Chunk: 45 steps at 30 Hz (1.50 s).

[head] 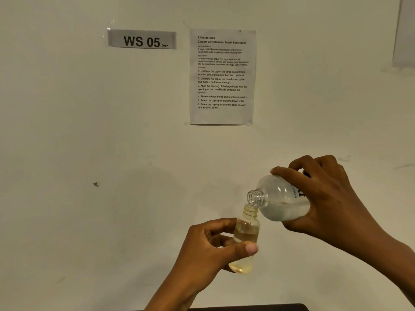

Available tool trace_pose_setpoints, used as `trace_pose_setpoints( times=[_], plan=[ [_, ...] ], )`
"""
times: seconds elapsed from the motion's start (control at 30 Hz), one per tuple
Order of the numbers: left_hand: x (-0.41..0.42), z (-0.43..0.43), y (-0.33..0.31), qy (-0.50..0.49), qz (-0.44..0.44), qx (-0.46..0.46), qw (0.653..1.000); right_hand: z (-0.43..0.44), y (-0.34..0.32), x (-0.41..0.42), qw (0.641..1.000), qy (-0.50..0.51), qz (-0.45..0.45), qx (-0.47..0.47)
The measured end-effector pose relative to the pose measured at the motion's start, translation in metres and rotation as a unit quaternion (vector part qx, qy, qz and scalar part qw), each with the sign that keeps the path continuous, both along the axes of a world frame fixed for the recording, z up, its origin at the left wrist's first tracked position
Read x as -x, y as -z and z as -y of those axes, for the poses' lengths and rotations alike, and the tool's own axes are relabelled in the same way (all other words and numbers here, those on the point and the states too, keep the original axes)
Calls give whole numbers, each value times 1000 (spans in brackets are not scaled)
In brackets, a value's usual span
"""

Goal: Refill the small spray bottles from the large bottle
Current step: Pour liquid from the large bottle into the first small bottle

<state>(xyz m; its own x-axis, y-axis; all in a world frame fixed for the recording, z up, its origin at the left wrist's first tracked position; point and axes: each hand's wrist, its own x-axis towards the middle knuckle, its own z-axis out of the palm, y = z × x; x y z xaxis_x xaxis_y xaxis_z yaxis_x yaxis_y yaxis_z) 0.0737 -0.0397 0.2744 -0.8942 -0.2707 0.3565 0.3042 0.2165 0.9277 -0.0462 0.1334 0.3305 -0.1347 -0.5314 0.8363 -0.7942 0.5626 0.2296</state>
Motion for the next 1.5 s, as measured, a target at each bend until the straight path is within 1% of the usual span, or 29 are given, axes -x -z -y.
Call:
trace_pose_setpoints(
  times=[1.5],
  plan=[
    [1, -1, 1, -8, -2, -1, 1000, 1, 2, 2, 1000, 0, 4, -6]
  ],
)
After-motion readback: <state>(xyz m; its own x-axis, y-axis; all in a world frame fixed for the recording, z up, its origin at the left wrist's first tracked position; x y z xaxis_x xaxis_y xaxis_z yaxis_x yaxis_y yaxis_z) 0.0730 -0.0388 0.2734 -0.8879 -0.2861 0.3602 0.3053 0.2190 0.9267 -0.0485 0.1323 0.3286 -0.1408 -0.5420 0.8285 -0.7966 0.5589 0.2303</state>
